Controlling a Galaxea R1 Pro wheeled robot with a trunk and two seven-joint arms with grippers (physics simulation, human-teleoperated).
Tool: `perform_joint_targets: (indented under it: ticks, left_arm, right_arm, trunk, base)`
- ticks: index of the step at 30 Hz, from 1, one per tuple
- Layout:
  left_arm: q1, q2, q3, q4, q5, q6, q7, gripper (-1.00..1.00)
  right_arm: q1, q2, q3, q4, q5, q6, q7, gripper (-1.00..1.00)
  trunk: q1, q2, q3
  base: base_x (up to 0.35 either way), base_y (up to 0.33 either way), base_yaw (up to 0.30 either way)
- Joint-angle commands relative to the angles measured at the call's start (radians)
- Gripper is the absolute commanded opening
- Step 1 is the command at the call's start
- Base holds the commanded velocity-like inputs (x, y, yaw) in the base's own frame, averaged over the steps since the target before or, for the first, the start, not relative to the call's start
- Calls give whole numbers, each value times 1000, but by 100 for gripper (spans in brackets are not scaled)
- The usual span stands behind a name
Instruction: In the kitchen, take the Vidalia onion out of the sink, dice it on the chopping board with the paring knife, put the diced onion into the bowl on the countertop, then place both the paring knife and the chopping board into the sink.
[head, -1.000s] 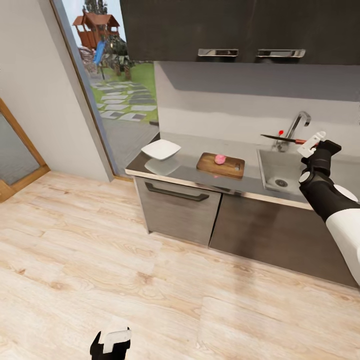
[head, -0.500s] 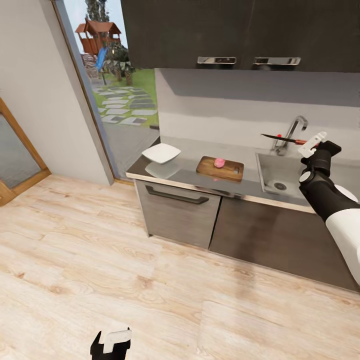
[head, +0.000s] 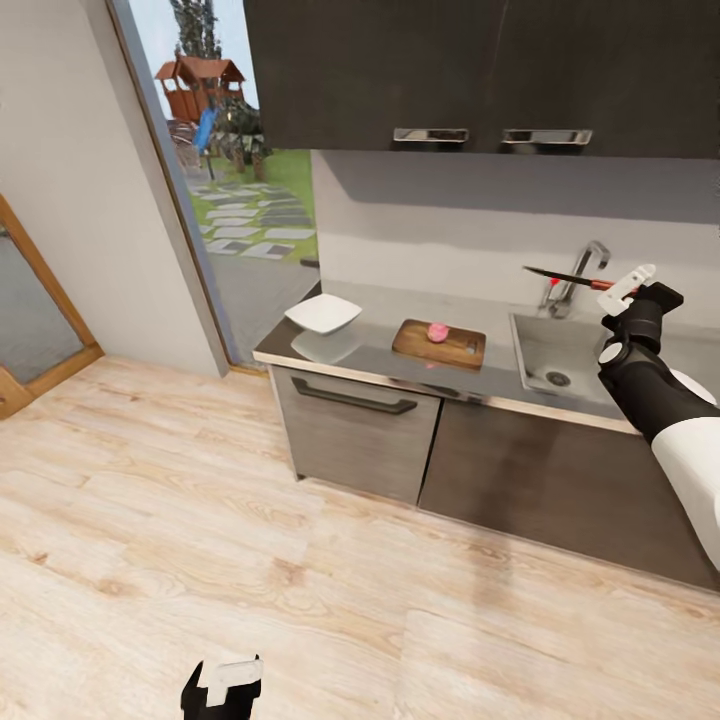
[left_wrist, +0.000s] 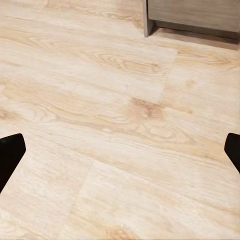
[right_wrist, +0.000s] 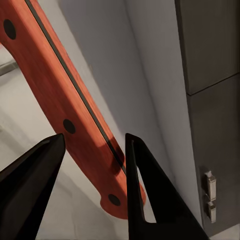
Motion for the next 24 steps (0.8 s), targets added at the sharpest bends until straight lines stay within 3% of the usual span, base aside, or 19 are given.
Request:
perform_joint_targets:
  ticks: [1,24]
  left_arm:
    - [-2,-1,-8,4,2,-5,6,100]
    - [-1,0,-7,4,2,-5,6,100]
  right_arm:
    - [-1,-1,7,0,7,9,-3,-100]
    - [-1,-1,7,2,4,8,-4,-100]
  trunk:
    - [0,-1,0]
    - [0,-1,26]
  base:
    - [0,0,0]
    - [0,0,0]
